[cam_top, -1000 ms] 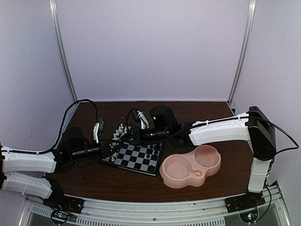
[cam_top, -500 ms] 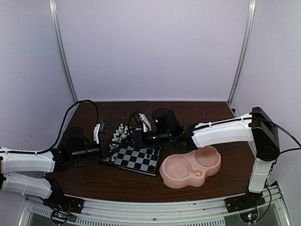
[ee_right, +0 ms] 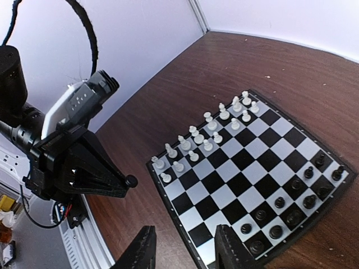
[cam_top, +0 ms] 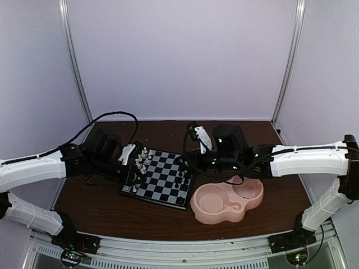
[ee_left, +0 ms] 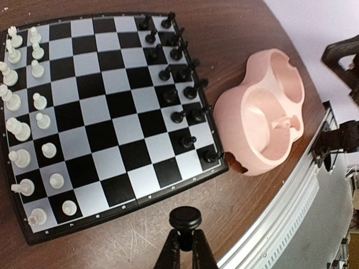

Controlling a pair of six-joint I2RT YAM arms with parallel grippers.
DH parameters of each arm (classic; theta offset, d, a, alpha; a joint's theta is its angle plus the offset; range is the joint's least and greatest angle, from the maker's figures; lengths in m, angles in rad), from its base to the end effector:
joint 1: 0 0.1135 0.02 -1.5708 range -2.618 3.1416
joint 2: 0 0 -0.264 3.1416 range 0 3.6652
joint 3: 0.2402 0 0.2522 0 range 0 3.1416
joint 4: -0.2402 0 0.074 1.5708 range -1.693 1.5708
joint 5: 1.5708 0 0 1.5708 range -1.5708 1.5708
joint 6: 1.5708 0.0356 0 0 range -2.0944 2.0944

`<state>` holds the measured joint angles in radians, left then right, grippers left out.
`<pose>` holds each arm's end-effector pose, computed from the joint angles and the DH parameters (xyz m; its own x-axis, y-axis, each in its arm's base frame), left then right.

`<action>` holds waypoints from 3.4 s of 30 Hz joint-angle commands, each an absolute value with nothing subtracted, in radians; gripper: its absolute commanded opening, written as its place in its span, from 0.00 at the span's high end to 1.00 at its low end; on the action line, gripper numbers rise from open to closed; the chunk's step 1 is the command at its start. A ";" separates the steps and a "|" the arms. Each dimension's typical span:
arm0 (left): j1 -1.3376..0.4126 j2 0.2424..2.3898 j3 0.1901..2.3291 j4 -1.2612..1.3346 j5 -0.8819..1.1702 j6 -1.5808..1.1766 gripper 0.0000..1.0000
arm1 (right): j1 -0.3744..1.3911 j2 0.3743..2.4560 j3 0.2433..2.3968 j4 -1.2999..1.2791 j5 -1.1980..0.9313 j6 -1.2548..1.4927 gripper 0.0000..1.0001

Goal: Set up the chess pieces on the board
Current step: Place the pawn on the chessboard, then pick up the pawn from the chessboard.

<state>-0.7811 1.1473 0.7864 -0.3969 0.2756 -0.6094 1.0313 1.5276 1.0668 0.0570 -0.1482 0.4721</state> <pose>0.1640 -0.1762 0.2494 -0.8684 0.0853 -0.4885 0.3913 0.7232 -0.5691 0.1779 0.3074 0.2792 -0.5974 -0.1222 -0.7926 -0.7261 0.5021 0.4699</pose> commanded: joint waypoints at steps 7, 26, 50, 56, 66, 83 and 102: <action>-0.891 1.521 1.174 -0.863 0.099 -0.479 1.00 | 1.026 1.232 0.877 -0.059 0.070 0.318 0.62; -0.877 2.087 1.763 -1.289 0.090 -0.408 1.00 | 1.026 0.742 0.607 -0.094 0.160 0.308 0.59; -0.792 2.150 1.702 -1.241 0.155 -0.407 1.00 | 1.026 0.721 0.586 -0.096 0.172 0.311 0.58; -0.775 2.159 1.715 -1.228 0.143 -0.411 0.85 | 1.026 0.721 0.590 -0.099 0.175 0.310 0.58; -0.772 2.162 1.741 -1.206 0.138 -0.412 0.74 | 1.026 0.735 0.598 -0.103 0.185 0.310 0.57; -0.827 1.857 1.463 -0.993 0.039 -0.535 0.57 | 1.026 0.768 0.613 -0.108 0.157 0.317 0.55; -0.992 1.257 0.826 -0.420 -0.246 -0.269 0.57 | 1.031 0.972 0.683 -0.056 0.047 0.378 0.55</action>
<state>-0.9874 1.3514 0.9249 -0.6270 -0.2485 -0.4496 1.0298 0.9363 0.6445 -0.0937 0.0891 0.3504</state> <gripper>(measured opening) 0.421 0.448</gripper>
